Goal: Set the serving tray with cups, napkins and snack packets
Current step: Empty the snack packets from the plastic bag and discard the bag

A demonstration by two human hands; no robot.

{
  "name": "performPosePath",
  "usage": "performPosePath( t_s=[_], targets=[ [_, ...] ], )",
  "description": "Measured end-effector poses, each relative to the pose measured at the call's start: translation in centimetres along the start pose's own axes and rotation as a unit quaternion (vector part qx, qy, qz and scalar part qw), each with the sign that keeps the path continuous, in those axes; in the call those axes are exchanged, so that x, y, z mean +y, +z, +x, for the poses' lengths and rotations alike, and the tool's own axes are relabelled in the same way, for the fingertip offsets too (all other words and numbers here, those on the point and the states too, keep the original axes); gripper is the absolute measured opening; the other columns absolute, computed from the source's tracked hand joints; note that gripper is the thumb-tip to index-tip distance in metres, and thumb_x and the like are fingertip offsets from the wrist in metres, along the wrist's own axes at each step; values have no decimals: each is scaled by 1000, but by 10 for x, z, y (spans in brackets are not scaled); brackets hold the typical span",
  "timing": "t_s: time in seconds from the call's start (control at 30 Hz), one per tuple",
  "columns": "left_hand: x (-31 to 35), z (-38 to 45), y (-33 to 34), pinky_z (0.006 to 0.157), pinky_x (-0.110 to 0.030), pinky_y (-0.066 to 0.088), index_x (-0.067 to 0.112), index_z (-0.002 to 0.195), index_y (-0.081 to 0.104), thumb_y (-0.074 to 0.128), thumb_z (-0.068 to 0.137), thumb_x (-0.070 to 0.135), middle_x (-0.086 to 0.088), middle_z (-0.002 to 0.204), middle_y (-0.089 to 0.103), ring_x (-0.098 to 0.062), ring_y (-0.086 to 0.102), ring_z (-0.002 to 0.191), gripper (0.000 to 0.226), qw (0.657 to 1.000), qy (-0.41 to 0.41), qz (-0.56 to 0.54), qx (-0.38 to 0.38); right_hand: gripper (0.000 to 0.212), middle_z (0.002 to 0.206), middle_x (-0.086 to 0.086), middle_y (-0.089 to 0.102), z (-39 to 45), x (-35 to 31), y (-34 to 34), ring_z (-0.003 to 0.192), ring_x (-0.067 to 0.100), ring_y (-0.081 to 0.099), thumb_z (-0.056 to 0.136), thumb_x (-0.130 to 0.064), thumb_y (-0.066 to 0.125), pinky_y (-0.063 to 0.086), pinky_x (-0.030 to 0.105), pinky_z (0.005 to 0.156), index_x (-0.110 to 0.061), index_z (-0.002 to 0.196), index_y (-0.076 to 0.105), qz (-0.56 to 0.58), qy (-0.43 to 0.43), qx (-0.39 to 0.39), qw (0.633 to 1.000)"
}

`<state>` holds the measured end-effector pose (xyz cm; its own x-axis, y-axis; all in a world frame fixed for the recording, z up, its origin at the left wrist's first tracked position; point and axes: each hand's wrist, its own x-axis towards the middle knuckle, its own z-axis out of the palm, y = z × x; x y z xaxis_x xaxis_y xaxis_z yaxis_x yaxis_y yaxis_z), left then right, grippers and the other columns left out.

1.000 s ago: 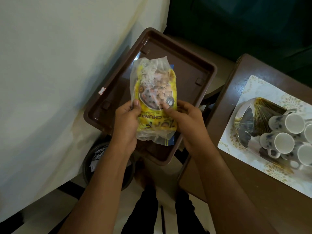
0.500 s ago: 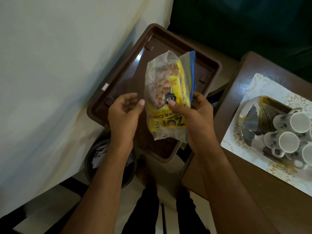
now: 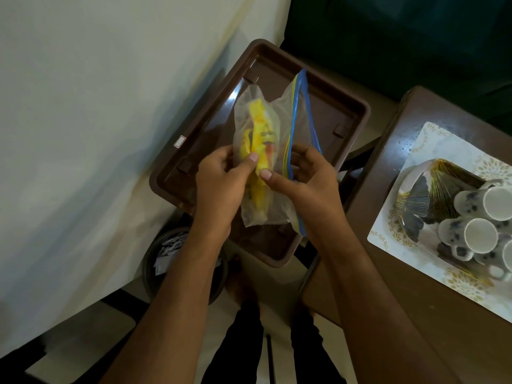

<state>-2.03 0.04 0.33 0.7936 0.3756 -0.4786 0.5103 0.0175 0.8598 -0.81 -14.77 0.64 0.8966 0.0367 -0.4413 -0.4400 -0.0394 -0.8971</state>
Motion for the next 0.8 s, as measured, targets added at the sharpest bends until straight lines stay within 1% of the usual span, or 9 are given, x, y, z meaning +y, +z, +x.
performPosePath(
  t_s=[0.17, 0.27, 0.33, 0.43, 0.5, 0.6, 0.63, 0.7, 0.8],
  targets=[
    [-4, 4, -7, 92, -54, 63, 17, 95, 77, 61, 97, 10, -7, 96, 81, -25, 77, 95, 18, 999, 22, 44, 23, 42, 108, 11, 78, 7, 0, -7, 98, 26, 78, 87, 2, 77, 65, 51, 88, -5, 127, 66, 19, 41, 110, 993],
    [-3, 7, -13, 90, -49, 64, 18, 95, 79, 52, 101, 1, -9, 99, 81, -30, 78, 99, 32, 999, -1, -21, 44, 46, 116, 2, 74, 10, -11, -15, 105, 17, 74, 88, 1, 73, 63, 41, 92, -7, 133, 64, -106, -41, 228, 967],
    [-5, 11, -18, 85, -38, 64, 22, 97, 79, 48, 104, -3, -3, 100, 82, -22, 79, 100, 40, 992, -41, -107, 45, 51, 125, -3, 67, 9, -17, -19, 115, 20, 66, 88, -4, 73, 57, 39, 100, -8, 137, 61, -213, -125, 308, 919],
    [-9, 13, -19, 84, -33, 64, 14, 110, 76, 43, 107, -6, -6, 112, 81, -20, 78, 104, 39, 966, -108, -235, 24, 39, 119, 2, 68, 3, -17, -18, 108, 26, 63, 90, -12, 71, 54, 39, 92, -8, 128, 65, -266, -214, 350, 872],
    [-10, 12, -16, 86, -33, 65, 5, 128, 69, 41, 104, -13, -13, 123, 77, -24, 77, 111, 41, 942, -143, -303, 17, 9, 90, -2, 70, -3, -14, -10, 80, 15, 64, 94, -23, 71, 55, 38, 74, -15, 98, 71, -197, -206, 331, 899],
    [-11, 6, -8, 79, -33, 66, 1, 140, 58, 43, 97, -21, -15, 120, 78, -27, 78, 108, 51, 908, -165, -386, 9, 57, 57, 10, 64, -14, -1, 0, 51, 26, 62, 95, -55, 66, 57, 41, 54, -11, 59, 62, -154, -31, 234, 959],
    [-12, 4, -5, 78, -34, 66, 2, 142, 56, 44, 95, -23, -17, 121, 78, -28, 78, 108, 55, 900, -170, -400, 2, 66, 62, 16, 69, -16, 3, 2, 56, 33, 69, 93, -65, 63, 62, 45, 56, -6, 62, 66, -125, 62, 182, 973],
    [-16, -2, 1, 82, -38, 66, 3, 146, 54, 44, 92, -24, -19, 131, 73, -32, 75, 115, 61, 902, -180, -391, -19, 60, 84, 15, 79, -16, 9, 1, 74, 34, 79, 92, -71, 59, 67, 50, 64, -16, 77, 77, 14, 215, 85, 973],
    [-23, -13, 5, 100, -52, 60, 6, 136, 64, 39, 85, -29, -17, 130, 72, -39, 70, 123, 66, 926, -194, -318, -55, 36, 118, 10, 79, -10, 14, -5, 109, 30, 77, 98, -48, 66, 61, 53, 95, -19, 118, 76, 210, 216, 28, 953]
  ],
)
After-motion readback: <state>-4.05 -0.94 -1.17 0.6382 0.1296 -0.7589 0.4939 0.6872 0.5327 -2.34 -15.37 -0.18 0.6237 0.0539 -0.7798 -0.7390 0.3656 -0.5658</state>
